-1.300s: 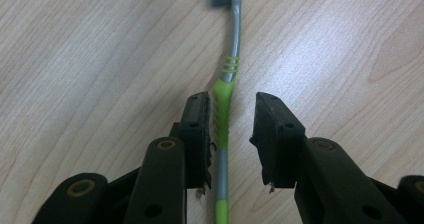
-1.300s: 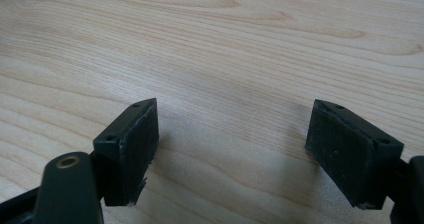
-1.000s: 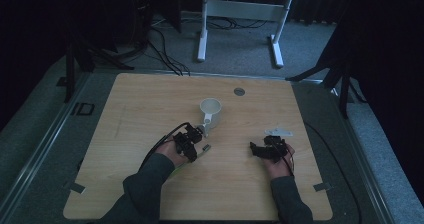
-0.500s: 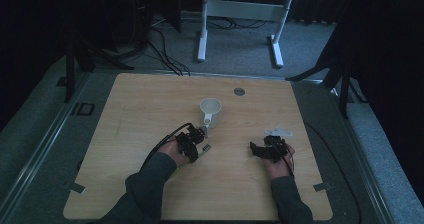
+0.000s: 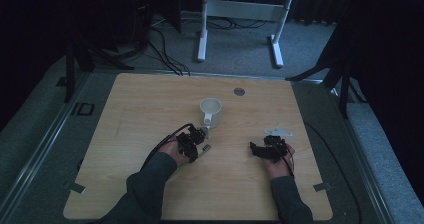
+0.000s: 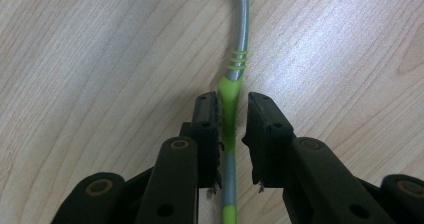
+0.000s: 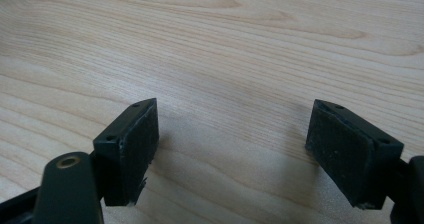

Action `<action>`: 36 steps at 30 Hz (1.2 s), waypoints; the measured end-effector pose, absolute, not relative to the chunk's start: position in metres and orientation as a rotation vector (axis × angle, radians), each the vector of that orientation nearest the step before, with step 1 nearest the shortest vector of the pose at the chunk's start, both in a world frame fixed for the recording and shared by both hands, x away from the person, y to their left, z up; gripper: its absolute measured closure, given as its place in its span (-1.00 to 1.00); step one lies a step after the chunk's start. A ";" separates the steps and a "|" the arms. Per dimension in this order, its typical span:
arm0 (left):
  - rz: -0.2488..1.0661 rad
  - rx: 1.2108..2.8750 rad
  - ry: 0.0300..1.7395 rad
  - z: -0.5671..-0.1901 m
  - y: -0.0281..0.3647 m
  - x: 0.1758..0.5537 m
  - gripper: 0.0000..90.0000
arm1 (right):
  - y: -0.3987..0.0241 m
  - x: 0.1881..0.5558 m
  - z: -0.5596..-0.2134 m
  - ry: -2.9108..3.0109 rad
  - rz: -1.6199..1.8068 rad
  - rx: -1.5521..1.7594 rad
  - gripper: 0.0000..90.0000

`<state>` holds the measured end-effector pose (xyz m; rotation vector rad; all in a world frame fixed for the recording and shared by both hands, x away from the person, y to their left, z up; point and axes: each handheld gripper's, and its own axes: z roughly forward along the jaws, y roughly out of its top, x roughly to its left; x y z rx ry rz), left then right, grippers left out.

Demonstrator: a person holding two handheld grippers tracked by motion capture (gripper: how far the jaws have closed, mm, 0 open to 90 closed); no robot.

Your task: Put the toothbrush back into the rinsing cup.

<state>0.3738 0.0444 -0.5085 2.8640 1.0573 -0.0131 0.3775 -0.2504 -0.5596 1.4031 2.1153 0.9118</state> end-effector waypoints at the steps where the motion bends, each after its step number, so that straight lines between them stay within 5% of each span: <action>1: -0.010 2.865 1.056 -0.509 0.044 0.374 0.68 | -0.250 0.377 -0.560 2.115 0.912 1.403 -0.54; 36: 0.002 2.914 1.039 -0.516 0.040 0.374 0.80 | -0.250 0.378 -0.560 2.117 0.913 1.401 -0.54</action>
